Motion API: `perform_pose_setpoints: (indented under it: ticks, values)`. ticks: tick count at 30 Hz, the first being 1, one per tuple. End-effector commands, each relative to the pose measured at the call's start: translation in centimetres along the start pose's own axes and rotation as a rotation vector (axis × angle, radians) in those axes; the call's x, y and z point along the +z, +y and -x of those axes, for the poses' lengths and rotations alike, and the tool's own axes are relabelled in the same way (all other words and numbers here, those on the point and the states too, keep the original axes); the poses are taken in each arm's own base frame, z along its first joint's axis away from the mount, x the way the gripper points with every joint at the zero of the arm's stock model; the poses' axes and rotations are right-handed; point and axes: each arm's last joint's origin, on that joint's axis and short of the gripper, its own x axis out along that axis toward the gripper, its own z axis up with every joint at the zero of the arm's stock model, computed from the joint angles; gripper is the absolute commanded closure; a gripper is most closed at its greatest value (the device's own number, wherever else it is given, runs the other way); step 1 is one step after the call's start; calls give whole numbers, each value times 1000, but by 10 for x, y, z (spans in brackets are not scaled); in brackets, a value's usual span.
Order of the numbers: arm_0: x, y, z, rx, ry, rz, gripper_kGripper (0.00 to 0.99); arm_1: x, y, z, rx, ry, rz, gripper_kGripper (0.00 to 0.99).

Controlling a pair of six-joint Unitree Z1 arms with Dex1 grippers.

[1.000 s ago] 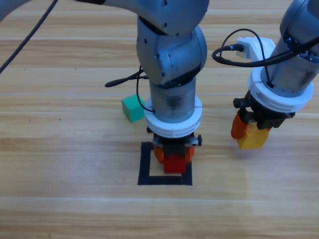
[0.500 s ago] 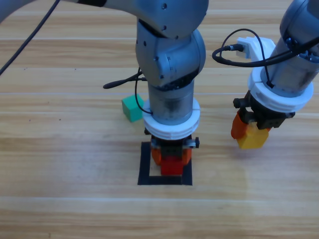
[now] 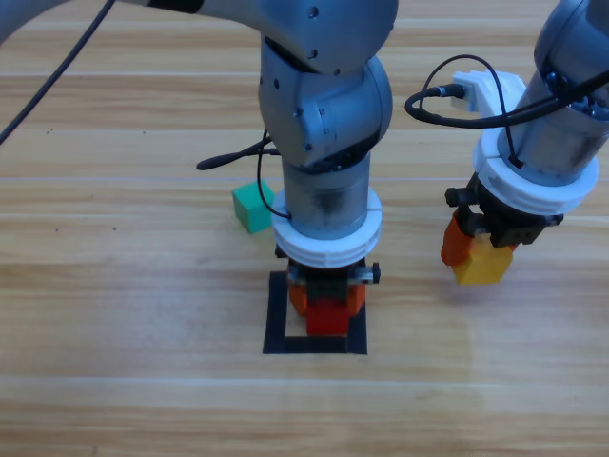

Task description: Stack the blocks in the rectangular block: red at the bottom, yellow in the middle, green on top

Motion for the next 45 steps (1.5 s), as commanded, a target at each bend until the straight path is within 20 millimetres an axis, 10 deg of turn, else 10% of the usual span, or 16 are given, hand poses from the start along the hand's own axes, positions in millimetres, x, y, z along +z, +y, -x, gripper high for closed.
perform_pose_setpoints:
  ticks: [1,30,32,36,45]
  values:
    - [6,6,-33,77,39,17,990,-7,1,-2,-16,24,10,990]
    - [12,8,-43,79,44,42,961,-8,1,-2,-17,24,15,990]
    - [13,7,-44,71,37,48,846,-8,2,-2,-16,24,16,990]
    - [12,5,-43,66,33,62,54,-8,2,-1,-16,23,18,990]
    - [11,7,-31,54,21,66,0,-9,2,0,-15,22,19,990]
